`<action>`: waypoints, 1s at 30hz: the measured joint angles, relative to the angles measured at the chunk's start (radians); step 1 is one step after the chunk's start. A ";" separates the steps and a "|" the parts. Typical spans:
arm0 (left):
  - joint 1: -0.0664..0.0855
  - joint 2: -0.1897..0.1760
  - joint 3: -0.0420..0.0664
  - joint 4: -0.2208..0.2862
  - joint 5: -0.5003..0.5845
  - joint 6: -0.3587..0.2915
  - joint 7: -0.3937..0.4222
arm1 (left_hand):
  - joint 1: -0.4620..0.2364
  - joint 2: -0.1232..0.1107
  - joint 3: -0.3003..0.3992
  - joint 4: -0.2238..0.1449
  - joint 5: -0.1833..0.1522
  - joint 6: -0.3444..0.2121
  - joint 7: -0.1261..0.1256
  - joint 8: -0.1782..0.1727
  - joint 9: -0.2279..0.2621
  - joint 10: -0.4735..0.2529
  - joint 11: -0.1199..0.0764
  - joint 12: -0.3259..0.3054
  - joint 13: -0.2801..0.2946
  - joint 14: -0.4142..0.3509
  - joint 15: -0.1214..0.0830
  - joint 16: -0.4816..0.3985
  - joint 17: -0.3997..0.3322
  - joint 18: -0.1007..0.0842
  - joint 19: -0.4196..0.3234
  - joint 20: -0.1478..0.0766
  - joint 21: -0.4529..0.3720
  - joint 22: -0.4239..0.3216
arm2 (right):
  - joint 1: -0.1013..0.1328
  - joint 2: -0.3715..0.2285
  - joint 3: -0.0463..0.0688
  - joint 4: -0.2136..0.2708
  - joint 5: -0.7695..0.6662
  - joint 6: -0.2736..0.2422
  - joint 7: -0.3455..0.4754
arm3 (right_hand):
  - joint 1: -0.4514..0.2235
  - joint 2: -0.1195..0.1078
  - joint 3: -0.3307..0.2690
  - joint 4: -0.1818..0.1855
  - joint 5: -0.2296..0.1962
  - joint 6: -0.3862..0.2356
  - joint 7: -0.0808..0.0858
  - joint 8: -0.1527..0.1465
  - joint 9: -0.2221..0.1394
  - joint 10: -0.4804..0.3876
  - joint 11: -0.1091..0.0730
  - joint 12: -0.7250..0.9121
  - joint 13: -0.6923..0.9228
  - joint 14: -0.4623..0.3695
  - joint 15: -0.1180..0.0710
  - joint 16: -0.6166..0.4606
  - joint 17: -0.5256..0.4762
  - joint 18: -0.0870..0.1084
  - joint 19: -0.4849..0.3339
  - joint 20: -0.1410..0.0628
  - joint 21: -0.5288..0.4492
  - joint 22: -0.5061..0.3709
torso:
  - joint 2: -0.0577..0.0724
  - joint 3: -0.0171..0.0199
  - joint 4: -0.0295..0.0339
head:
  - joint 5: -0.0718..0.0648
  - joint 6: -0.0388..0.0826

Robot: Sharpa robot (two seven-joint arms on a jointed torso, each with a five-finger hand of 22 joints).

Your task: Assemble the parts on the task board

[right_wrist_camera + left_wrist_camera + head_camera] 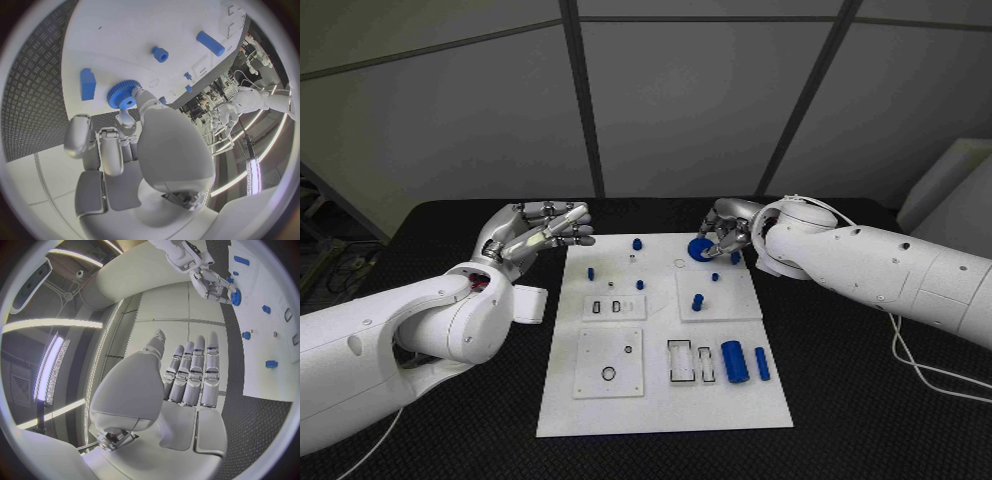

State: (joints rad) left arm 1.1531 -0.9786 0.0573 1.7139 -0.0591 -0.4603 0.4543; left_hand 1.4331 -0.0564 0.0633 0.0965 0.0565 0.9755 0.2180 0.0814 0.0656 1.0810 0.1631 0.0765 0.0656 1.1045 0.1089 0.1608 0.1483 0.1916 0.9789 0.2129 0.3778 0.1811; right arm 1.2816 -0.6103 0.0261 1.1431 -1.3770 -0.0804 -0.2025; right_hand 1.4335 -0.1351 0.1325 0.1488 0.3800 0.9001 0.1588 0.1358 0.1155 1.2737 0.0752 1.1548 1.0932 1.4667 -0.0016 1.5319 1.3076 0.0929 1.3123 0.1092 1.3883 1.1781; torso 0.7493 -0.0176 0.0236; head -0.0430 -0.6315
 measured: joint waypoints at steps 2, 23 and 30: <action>0.000 0.000 0.000 0.000 0.000 0.000 0.000 | 0.000 0.000 0.000 0.000 0.000 0.000 0.000 0.000 0.000 0.000 0.000 0.000 0.000 0.000 0.000 0.000 0.000 0.000 0.000 0.000 0.000 0.000 | 0.000 0.000 0.000 -0.001 -0.002 0.000 0.000 | 0.007 0.000 0.005 -0.003 0.009 0.004 0.002 0.006 0.001 0.000 0.000 0.006 0.005 0.000 0.000 0.000 0.000 0.000 0.000 0.000 0.001 0.003 | 0.000 0.0000 0.0000 | 0.000 0.000; 0.000 0.000 0.000 0.000 0.000 0.000 -0.001 | 0.000 0.000 0.000 0.000 0.000 0.000 0.000 0.000 0.000 0.000 0.000 0.000 0.000 0.000 0.000 0.000 0.000 0.000 0.000 0.000 0.000 0.001 | -0.001 0.000 -0.001 0.018 -0.069 -0.009 0.003 | 0.018 0.005 0.053 -0.009 0.039 0.061 -0.009 0.032 0.007 0.042 -0.013 0.073 0.079 0.000 0.000 0.014 0.000 0.000 0.025 -0.004 0.023 0.045 | 0.000 0.0005 -0.0002 | -0.005 -0.002; 0.000 -0.001 0.000 0.001 0.000 0.001 -0.001 | 0.000 0.000 0.000 0.000 0.000 0.000 0.000 0.000 0.000 -0.004 0.004 0.000 0.000 0.000 0.000 -0.004 0.001 0.000 0.000 0.000 0.000 0.001 | -0.003 -0.008 -0.002 0.062 -0.118 -0.049 0.005 | 0.018 0.005 0.060 -0.008 0.040 0.071 -0.012 0.039 0.007 0.054 -0.015 0.091 0.102 0.000 0.000 0.019 0.000 -0.016 0.033 -0.006 0.028 0.058 | 0.000 0.0004 -0.0002 | -0.006 0.001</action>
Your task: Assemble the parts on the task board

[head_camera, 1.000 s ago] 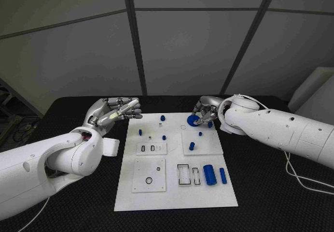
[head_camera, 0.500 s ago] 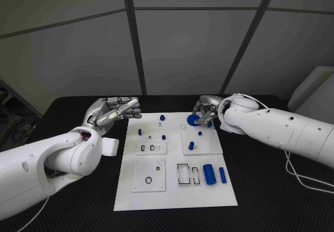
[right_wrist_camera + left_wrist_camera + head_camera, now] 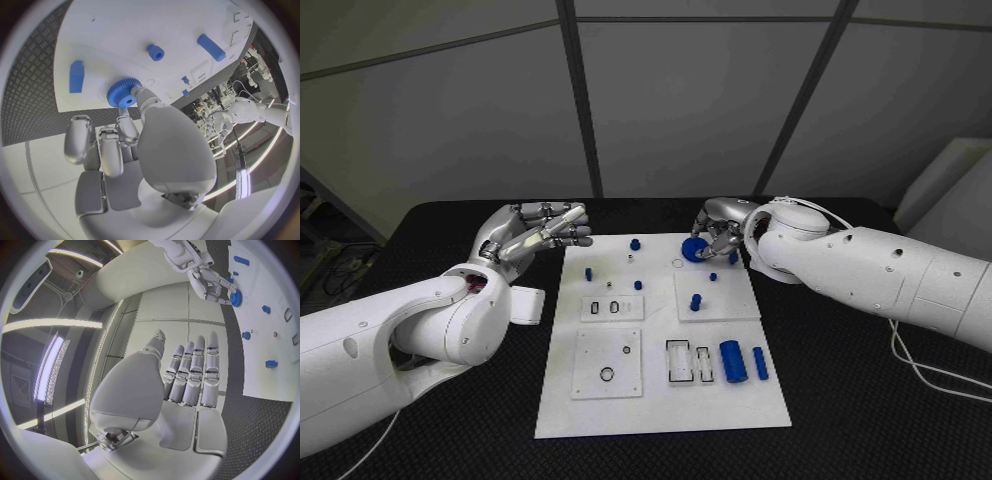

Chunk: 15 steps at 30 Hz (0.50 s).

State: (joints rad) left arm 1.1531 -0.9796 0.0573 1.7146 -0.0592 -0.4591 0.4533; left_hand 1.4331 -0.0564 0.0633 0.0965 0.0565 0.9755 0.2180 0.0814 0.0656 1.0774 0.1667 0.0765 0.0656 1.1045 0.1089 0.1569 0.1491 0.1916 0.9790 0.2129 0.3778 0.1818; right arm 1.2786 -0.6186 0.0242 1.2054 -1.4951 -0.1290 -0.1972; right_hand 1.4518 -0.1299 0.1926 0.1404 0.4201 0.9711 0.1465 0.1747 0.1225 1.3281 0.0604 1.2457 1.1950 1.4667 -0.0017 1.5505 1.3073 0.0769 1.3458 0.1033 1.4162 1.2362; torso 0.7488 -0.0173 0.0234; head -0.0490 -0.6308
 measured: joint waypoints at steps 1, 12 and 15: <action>0.000 0.000 0.000 0.000 0.000 0.000 0.000 | 0.000 0.000 0.000 0.000 0.000 0.000 0.000 0.000 0.000 0.000 0.000 0.000 0.000 0.000 0.000 0.000 0.000 0.000 0.000 0.000 0.000 0.000 | 0.000 -0.002 0.000 0.009 -0.008 -0.008 0.000 | 0.000 0.000 0.000 0.000 0.000 0.000 0.000 0.000 0.000 0.001 -0.001 0.000 0.001 0.000 0.000 0.000 0.000 0.000 0.000 0.000 0.004 0.002 | 0.000 0.0000 0.0000 | 0.001 0.000; 0.000 -0.001 0.000 0.001 0.000 0.003 0.000 | 0.000 0.000 0.000 0.000 0.000 0.000 0.000 0.000 0.000 0.000 0.000 0.000 0.000 0.000 0.000 0.000 0.000 0.000 0.000 0.000 0.000 0.000 | 0.000 -0.002 0.001 0.098 -0.101 -0.089 -0.013 | 0.000 0.000 0.029 -0.003 -0.026 0.008 -0.001 -0.001 0.000 0.005 -0.005 0.009 0.011 -0.004 -0.004 0.004 0.000 0.000 0.006 -0.001 0.008 0.015 | 0.000 -0.0003 0.0001 | 0.005 0.007; 0.000 -0.001 0.000 0.001 0.000 0.003 0.000 | 0.000 0.000 0.000 0.000 0.000 0.000 0.000 0.000 0.000 0.000 0.000 0.000 0.000 0.000 0.000 0.000 0.000 0.000 0.000 0.000 0.000 0.000 | 0.000 0.018 0.001 0.107 -0.120 -0.102 -0.018 | 0.000 0.000 0.029 -0.003 -0.026 0.011 0.000 -0.003 0.000 0.005 -0.005 0.009 0.011 -0.004 -0.004 0.004 0.000 0.000 0.009 -0.005 0.012 0.017 | 0.000 -0.0004 0.0011 | 0.007 0.008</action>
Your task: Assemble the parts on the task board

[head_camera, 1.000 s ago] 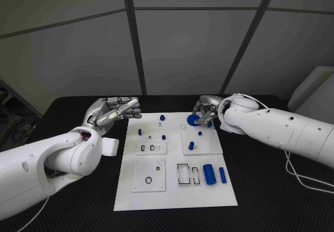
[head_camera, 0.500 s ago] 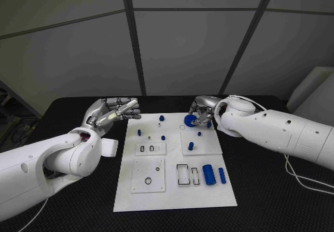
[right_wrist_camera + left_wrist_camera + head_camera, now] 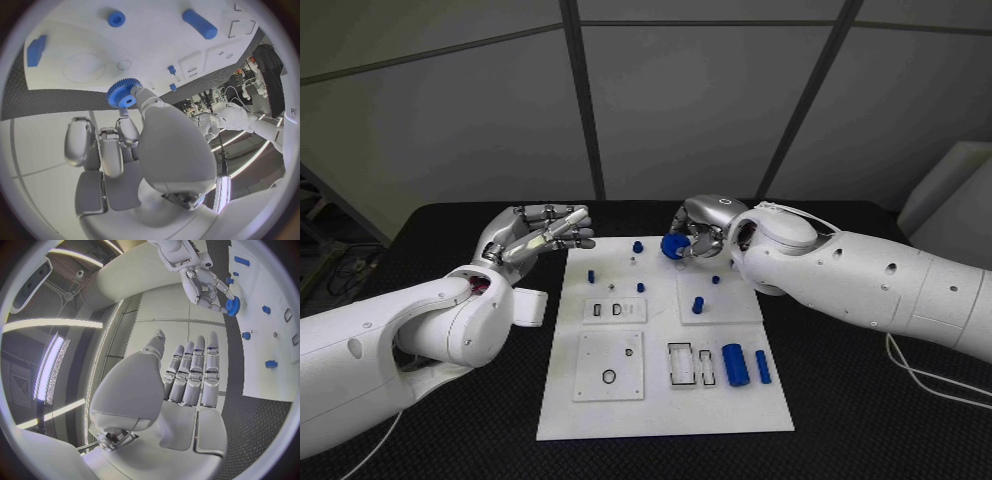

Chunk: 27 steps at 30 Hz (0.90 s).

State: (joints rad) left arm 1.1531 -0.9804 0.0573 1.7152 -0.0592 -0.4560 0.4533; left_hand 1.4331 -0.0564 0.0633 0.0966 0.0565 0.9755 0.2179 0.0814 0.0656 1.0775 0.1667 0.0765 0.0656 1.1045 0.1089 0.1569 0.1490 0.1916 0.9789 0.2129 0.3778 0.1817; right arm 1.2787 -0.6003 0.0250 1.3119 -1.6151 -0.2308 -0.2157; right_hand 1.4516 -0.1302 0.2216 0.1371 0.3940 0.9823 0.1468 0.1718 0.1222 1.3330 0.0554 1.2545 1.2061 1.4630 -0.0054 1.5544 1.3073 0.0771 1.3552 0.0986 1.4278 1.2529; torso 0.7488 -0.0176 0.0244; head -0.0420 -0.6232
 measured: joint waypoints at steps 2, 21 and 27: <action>0.000 0.000 0.000 0.000 0.000 0.000 0.000 | 0.000 0.000 0.000 0.000 0.000 0.000 0.000 0.000 0.000 0.000 0.000 0.000 0.000 0.000 0.000 0.000 0.000 0.000 0.000 0.000 0.000 0.000 | 0.000 0.019 0.000 0.002 -0.011 -0.007 -0.002 | 0.000 0.000 0.000 0.000 0.000 0.000 0.000 -0.002 0.000 0.000 0.000 0.000 0.000 0.000 0.000 0.000 0.000 0.000 0.000 0.000 0.000 0.000 | 0.000 0.0000 0.0005 | 0.001 -0.001; 0.000 0.005 0.000 -0.001 0.000 0.001 0.000 | 0.000 0.000 0.000 0.000 0.000 0.000 0.000 -0.004 0.000 0.000 0.000 0.000 0.000 0.000 0.000 0.000 0.000 0.000 0.000 0.000 0.000 0.000 | 0.000 0.156 -0.014 -0.064 -0.048 -0.024 -0.009 | 0.000 0.000 0.011 -0.001 -0.006 0.000 0.000 -0.006 -0.002 0.000 0.000 0.000 0.000 0.000 0.000 0.000 0.001 0.000 0.000 0.000 0.000 0.002 | 0.002 0.0002 0.0016 | 0.015 -0.007; 0.000 0.007 0.000 -0.002 0.000 0.001 0.000 | 0.000 0.000 -0.003 -0.003 0.000 0.000 0.000 -0.004 0.000 0.000 0.000 0.000 0.000 0.000 0.000 0.000 0.000 0.000 0.000 0.000 0.000 0.000 | -0.001 0.173 -0.029 -0.081 -0.048 -0.020 -0.005 | 0.000 0.000 0.013 0.001 -0.007 0.000 0.000 -0.006 -0.002 0.000 0.000 0.000 0.000 0.000 0.000 0.000 0.001 0.000 0.000 0.000 0.000 0.001 | 0.002 0.0008 0.0000 | 0.017 -0.009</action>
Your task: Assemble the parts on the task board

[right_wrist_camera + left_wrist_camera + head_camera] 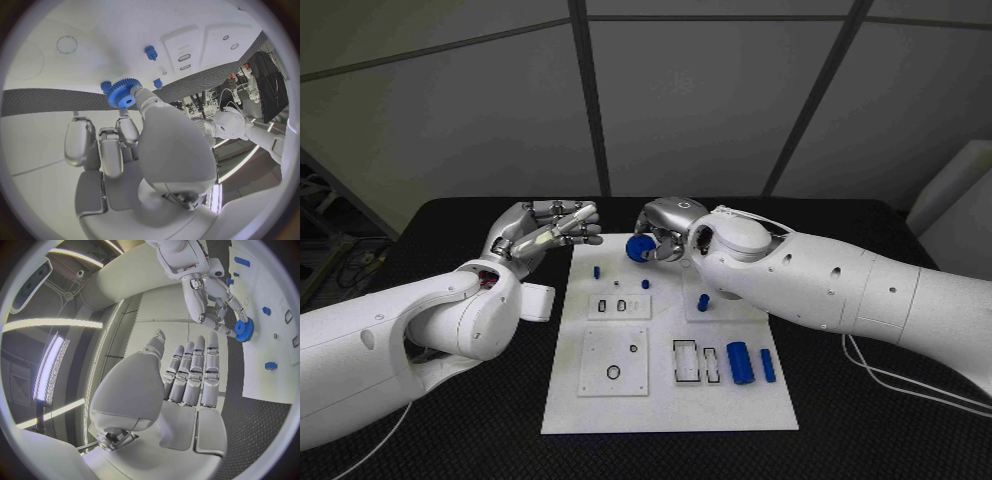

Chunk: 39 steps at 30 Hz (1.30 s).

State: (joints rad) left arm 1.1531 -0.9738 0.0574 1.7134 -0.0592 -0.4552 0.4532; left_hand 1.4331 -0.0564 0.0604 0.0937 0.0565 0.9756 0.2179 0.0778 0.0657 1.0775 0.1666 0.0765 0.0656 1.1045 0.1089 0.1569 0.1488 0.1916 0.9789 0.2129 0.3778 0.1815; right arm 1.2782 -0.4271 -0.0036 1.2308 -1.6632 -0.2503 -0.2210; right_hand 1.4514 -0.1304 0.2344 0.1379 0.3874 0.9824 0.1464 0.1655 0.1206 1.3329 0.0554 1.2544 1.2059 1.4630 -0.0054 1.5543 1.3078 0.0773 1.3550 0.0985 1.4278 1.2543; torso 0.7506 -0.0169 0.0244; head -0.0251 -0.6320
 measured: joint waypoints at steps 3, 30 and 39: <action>0.000 0.002 0.000 0.000 0.000 0.000 0.000 | 0.000 0.000 0.000 0.000 0.000 0.000 0.000 0.000 0.000 0.000 0.000 0.000 0.000 0.000 0.000 0.000 0.000 0.000 0.000 0.000 0.000 0.000 | -0.001 0.007 -0.005 -0.009 0.001 0.006 0.002 | 0.000 0.000 0.000 0.000 -0.002 0.000 0.000 0.000 0.000 0.000 0.000 0.000 0.000 0.000 0.000 0.000 0.000 0.000 0.000 0.000 0.000 0.000 | 0.000 0.0002 -0.0004 | 0.001 -0.001; 0.000 0.003 0.000 -0.001 0.000 0.001 0.000 | 0.000 0.000 0.000 0.000 0.000 0.000 0.000 0.000 0.000 0.000 0.000 0.000 0.000 0.000 0.000 0.000 0.001 0.000 0.000 0.000 0.000 0.000 | -0.007 0.047 -0.018 -0.075 0.012 0.035 0.023 | -0.032 -0.032 -0.001 0.014 -0.037 -0.145 0.040 -0.085 -0.042 -0.040 0.040 -0.037 -0.043 0.002 0.020 0.007 0.000 0.000 -0.004 0.021 0.000 -0.004 | -0.001 0.0003 -0.0012 | 0.003 -0.002; 0.000 0.003 0.000 -0.001 0.000 0.001 0.000 | 0.000 0.000 0.000 0.000 0.000 0.000 0.000 0.000 0.000 0.000 0.000 0.000 0.000 0.000 0.000 -0.004 0.001 0.000 0.000 0.000 0.000 0.000 | -0.007 0.047 -0.018 -0.077 0.019 0.060 0.024 | -0.038 -0.038 -0.026 0.033 -0.037 -0.146 0.041 -0.081 -0.043 -0.043 0.043 -0.037 -0.042 0.006 0.023 0.007 0.000 0.000 -0.004 0.028 0.000 -0.004 | -0.001 0.0003 -0.0012 | 0.001 -0.003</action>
State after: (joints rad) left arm 1.1532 -0.9709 0.0575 1.7121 -0.0593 -0.4547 0.4530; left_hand 1.4331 -0.0564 0.0605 0.0938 0.0565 0.9756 0.2179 0.0779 0.0656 1.0776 0.1666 0.0765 0.0656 1.1045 0.1089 0.1532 0.1495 0.1916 0.9789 0.2129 0.3778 0.1814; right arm 1.2716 -0.3799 -0.0218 1.1536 -1.6444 -0.1902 -0.1969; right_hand 1.4131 -0.1682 0.2084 0.1713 0.3503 0.8366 0.1874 0.0848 0.0779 1.2898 0.0984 1.2173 1.1636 1.4686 0.0179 1.5615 1.3075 0.0775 1.3509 0.1269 1.4278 1.2500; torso 0.7496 -0.0166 0.0233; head -0.0244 -0.6348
